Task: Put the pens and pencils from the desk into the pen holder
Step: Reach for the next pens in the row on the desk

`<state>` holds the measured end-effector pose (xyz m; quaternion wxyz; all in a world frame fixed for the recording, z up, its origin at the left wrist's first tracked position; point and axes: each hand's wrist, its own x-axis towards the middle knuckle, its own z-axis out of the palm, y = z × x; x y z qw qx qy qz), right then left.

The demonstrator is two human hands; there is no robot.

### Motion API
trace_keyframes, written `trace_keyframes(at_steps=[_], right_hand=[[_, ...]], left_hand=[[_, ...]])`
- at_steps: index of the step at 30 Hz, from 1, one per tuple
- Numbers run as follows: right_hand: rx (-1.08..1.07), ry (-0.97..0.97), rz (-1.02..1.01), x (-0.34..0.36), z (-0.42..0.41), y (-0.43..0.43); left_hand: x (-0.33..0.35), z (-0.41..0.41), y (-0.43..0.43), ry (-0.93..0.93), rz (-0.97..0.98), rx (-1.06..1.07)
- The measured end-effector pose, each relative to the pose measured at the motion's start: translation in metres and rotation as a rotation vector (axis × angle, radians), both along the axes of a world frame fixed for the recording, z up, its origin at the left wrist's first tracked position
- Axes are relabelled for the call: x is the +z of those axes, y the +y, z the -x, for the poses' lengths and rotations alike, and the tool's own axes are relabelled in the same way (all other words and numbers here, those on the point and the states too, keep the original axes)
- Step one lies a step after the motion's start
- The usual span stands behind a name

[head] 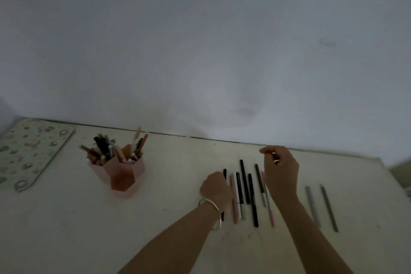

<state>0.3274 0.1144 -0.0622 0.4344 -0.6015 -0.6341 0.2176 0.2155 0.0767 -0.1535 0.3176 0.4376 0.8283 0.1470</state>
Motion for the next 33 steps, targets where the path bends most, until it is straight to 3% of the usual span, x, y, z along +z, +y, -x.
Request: trace_keyframes(at_steps=[4, 10, 14, 19, 21, 23, 27, 33], right_hand=[[0.05, -0.118, 0.075, -0.021, 0.002, -0.002], [0.249, -0.782, 0.357, -0.078, 0.014, -0.012], [0.209, -0.772, 0.327, -0.099, 0.017, -0.023], [0.154, -0.813, 0.368, -0.097, 0.033, -0.027], [0.183, -0.739, 0.414, -0.084, 0.043, -0.027], [0.171, -0.484, 0.388, -0.059, 0.063, -0.025], [0.227, -0.007, 0.145, 0.028, 0.114, -0.02], [0.364, 0.326, -0.096, 0.099, 0.179, -0.035]], left_hand=[[0.015, 0.021, 0.004, -0.053, -0.041, -0.04], [0.103, 0.09, -0.007, -0.204, -0.494, -0.009], [0.151, 0.131, -0.028, -0.241, -0.714, 0.008], [0.176, 0.174, -0.057, -0.195, -0.782, 0.016], [0.182, 0.19, -0.066, -0.18, -0.796, 0.061], [0.187, 0.211, -0.075, -0.149, -0.84, 0.103], [0.191, 0.246, -0.083, 0.006, -0.881, 0.131], [0.162, 0.262, -0.079, 0.233, -0.738, 0.039]])
